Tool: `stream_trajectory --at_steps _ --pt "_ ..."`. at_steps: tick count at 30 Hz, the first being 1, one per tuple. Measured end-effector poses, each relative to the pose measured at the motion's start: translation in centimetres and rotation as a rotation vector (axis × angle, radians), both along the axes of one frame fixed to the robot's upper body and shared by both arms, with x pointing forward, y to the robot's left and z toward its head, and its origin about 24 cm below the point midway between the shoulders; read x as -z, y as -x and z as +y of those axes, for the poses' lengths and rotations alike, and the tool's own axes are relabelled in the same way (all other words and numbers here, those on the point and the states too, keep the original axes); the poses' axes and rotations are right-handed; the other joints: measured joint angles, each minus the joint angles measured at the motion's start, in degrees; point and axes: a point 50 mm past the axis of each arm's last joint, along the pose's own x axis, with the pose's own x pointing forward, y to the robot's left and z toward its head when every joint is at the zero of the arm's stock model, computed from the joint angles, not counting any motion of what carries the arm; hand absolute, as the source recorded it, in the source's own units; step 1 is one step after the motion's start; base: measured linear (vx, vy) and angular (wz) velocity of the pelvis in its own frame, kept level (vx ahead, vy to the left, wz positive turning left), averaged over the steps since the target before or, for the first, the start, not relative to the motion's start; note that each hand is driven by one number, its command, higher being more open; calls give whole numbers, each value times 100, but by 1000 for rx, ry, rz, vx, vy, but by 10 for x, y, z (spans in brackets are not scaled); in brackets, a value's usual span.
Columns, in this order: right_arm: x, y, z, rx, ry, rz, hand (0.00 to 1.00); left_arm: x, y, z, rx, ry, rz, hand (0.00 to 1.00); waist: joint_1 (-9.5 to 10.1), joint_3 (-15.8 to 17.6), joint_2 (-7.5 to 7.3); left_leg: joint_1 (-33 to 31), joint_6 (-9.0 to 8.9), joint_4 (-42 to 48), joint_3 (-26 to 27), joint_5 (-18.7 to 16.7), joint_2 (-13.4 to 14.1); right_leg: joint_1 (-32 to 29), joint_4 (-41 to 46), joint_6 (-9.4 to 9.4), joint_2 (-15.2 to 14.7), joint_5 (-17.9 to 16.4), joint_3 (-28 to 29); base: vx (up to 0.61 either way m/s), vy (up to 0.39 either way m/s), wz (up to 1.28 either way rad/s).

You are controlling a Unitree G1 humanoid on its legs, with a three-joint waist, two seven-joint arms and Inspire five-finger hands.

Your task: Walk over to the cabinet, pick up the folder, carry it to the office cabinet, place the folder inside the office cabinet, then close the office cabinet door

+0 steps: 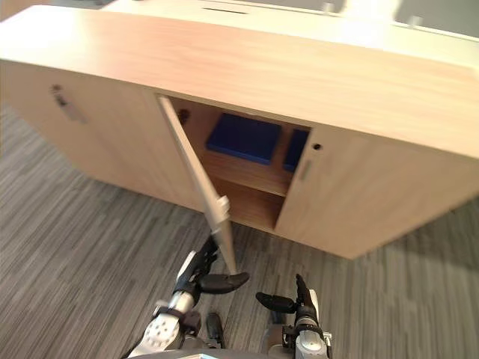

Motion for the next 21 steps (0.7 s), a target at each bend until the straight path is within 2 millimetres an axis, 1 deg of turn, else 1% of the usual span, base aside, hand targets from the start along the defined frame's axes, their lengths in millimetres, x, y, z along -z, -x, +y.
stream_trajectory --at_steps 1,2,3,4,5,6,7,8,9,10,11,12,14,18,21 --pt "0 0 -4 11 7 1 100 -13 -19 0 -3 -9 -70 100 -131 4 40 54 -2 -96 228 1 -13 -75 -86 -30 19 14 151 -15 51 -104" --pt "0 1 -4 11 7 5 100 -21 -31 6 -31 -19 -111 100 -192 -1 47 66 -3 -131 313 1 -12 -87 -190 -125 37 79 202 1 51 -104" --pt "0 1 -4 12 8 8 100 -27 -40 11 -58 -25 -136 100 -236 -1 48 69 -3 -141 388 1 1 -95 -264 -172 54 111 230 14 19 -85" --pt "1 2 -4 20 1 9 100 -34 -54 22 -105 -43 -170 100 -287 0 51 68 -5 -140 499 2 23 -106 -370 -273 76 182 261 32 8 -91" --pt "0 2 -5 25 2 9 100 -42 -71 40 -180 -82 -202 100 -326 1 53 65 -13 -119 535 10 31 -110 -498 -327 86 290 267 55 -2 -99" --pt "0 3 -7 34 1 9 100 -48 -85 59 -257 -132 -225 100 -341 1 53 65 -47 -75 537 46 30 -108 -594 -319 84 427 265 65 -10 -76" --pt "1 4 -8 42 0 10 100 -50 -90 68 -295 -152 -230 100 -346 1 53 65 -39 -52 538 46 29 -105 -618 -294 77 501 260 95 -22 -34" --pt "1 5 -11 55 0 11 100 -54 -100 84 -345 -196 -232 100 -387 3 56 78 -31 -43 525 42 20 -90 -638 -230 62 692 232 133 -39 7" --pt "1 5 -14 56 2 13 100 -59 -108 97 -380 -235 -237 100 -436 11 70 88 -17 -53 480 55 22 -84 -642 -120 55 841 184 151 -49 15" --pt "1 5 -15 54 5 13 100 -60 -110 102 -394 -250 -239 100 -437 23 93 89 -12 -57 469 60 45 -76 -657 -84 72 858 157 174 -64 15" --pt "0 4 -19 49 8 11 100 -64 -113 112 -422 -278 -246 100 -428 54 143 90 51 -58 431 109 91 -51 -684 -47 83 889 107 212 -80 10" --pt "0 4 -21 45 7 12 100 -66 -116 118 -429 -307 -247 100 -428 69 180 101 52 -67 388 111 135 2 -741 -48 114 891 49 205 -81 10" --pt "1 3 -22 44 4 17 100 -68 -118 123 -443 -321 -247 100 -429 82 207 137 53 -90 341 111 190 44 -760 -52 171 890 -20 148 -71 7" --pt "3 9 -28 86 -8 34 100 -64 -117 122 -423 -319 -228 100 -441 113 259 289 22 -135 193 90 211 249 -849 -84 182 870 -103 67 -38 6" --pt "7 15 -31 115 -16 60 100 -50 -102 122 -393 -312 -182 100 -443 120 272 353 -14 -133 191 63 196 306 -852 -109 170 854 -110 -13 -16 -3"
